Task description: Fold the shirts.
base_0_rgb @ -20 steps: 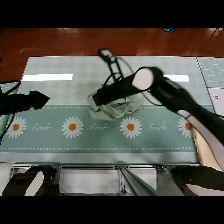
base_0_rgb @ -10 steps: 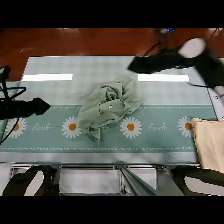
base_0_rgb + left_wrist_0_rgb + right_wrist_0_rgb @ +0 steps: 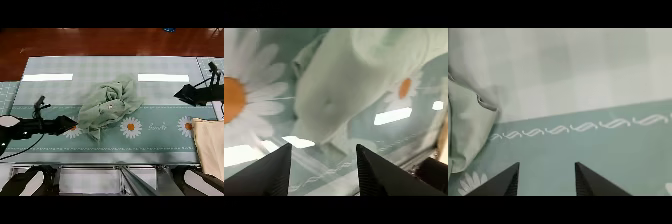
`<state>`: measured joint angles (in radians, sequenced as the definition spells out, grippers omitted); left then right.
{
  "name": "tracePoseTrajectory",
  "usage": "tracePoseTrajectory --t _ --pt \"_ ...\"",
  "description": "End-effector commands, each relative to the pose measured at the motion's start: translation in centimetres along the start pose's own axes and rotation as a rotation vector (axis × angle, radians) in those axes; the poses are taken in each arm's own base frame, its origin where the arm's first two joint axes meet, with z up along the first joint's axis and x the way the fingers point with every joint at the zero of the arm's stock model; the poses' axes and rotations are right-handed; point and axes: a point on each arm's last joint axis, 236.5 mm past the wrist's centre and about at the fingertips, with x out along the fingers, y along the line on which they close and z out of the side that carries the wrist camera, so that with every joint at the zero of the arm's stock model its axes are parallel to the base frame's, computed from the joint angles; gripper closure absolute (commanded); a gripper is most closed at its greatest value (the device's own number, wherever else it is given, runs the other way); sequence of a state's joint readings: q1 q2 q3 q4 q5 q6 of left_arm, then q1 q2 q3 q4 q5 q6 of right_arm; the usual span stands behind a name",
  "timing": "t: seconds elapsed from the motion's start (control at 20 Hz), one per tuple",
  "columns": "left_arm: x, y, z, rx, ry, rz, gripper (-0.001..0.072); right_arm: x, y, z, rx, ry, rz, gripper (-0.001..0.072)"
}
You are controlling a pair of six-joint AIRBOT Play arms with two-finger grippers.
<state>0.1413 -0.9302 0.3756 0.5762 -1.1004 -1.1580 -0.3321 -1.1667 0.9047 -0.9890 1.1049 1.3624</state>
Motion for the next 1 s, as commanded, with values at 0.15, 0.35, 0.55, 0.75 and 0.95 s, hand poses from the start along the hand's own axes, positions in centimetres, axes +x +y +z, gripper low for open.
tracePoseTrajectory --t 0.15,0.35,0.55,0.75,0.95 --pt "5.0 -0.9 3.7 -0.081 -0.068 -0.071 0.0278 3.2 -0.9 -2.3 0.133 0.069 0.082 0.0304" --pt "4.4 -2.8 6.4 -0.013 -0.100 -0.095 0.0687 6.9 0.4 -4.1 0.149 0.174 0.121 0.0304" --pt "3.8 -4.4 7.6 0.025 -0.113 -0.121 0.0687 11.3 3.4 -5.9 0.105 0.266 0.142 0.0304" --pt "3.7 -4.8 7.4 0.031 -0.102 -0.132 0.0687 14.4 7.3 -5.9 0.045 0.318 0.185 0.0304" --pt "3.7 -4.8 7.4 0.031 -0.102 -0.132 0.0687 16.9 10.5 -5.0 0.015 0.331 0.220 0.0307"
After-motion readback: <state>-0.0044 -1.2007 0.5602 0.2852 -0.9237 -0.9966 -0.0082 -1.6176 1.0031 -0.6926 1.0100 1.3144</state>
